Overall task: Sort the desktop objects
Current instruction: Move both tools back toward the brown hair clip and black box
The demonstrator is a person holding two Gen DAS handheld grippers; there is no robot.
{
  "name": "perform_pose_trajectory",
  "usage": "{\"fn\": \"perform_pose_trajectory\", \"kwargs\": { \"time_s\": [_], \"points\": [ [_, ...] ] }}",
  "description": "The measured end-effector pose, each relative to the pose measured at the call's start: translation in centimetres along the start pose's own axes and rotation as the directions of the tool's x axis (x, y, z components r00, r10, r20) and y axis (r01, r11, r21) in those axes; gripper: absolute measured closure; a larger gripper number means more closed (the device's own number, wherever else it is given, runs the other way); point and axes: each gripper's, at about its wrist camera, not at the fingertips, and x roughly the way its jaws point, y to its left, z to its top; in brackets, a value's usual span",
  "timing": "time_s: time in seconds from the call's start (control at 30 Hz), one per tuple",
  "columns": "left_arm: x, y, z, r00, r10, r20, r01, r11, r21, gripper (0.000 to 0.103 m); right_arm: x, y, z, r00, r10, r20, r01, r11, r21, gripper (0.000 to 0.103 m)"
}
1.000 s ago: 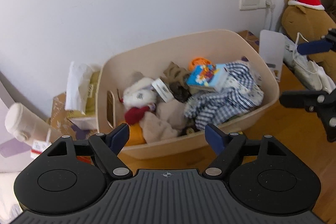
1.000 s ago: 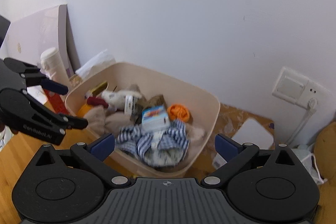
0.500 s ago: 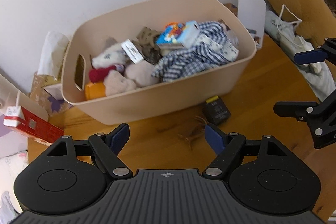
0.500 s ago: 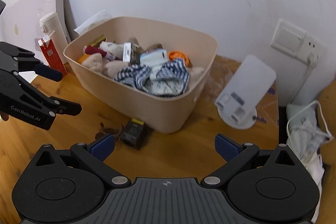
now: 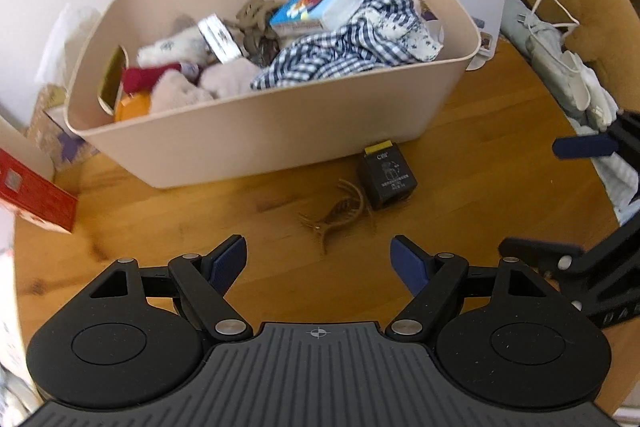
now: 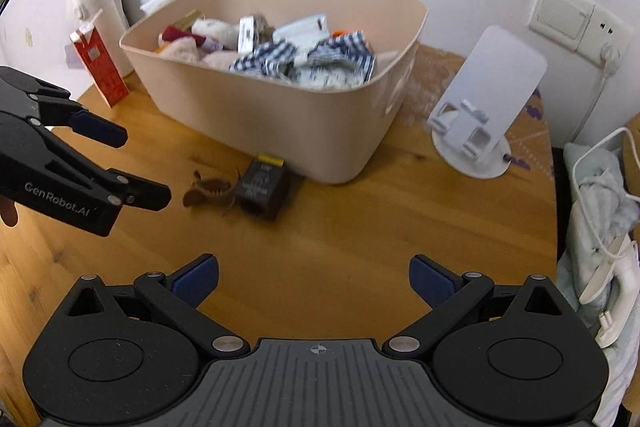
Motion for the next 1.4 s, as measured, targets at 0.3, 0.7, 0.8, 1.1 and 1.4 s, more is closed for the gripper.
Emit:
{"fn": "perform_pose_trajectory", "kwargs": {
  "time_s": [0.3,0.7,0.8,1.1,1.4],
  "points": [
    [3.4,-0.2,0.4,0.999,-0.003,-0.034,0.002,1.000,-0.016,0.023,2.4,0.1,-0.7,0.999,0.012,-0.048,-0.012,1.000,0.009,0.000],
    [6.7,0.2,0.9,0.999,0.044,-0.013,-0.043,0.997,0.065,0.023,5.0,1.3,-0.3,0.997,0.038,-0.067,-0.039,0.999,-0.023,0.000],
    [7.1,0.5,1.0,1.000,0.029,0.000,-0.029,0.998,0.048,0.023,5.5,1.4,0.0,0.997,0.037,-0.070,-0.038,0.999,-0.023,0.000],
    [7.6,2.5,1.4,0.998,0.055,0.023,-0.054,0.996,-0.070,0.020,7.0,1.9,1.0,0.997,0.025,-0.072,-0.028,0.999,-0.033,0.000],
    [7.4,6.7,1.0,0.995,0.094,0.020,-0.092,0.991,-0.098,0.018,8.3,2.9,2.3,0.998,0.032,-0.059,-0.032,0.999,-0.005,0.000]
  ]
}}
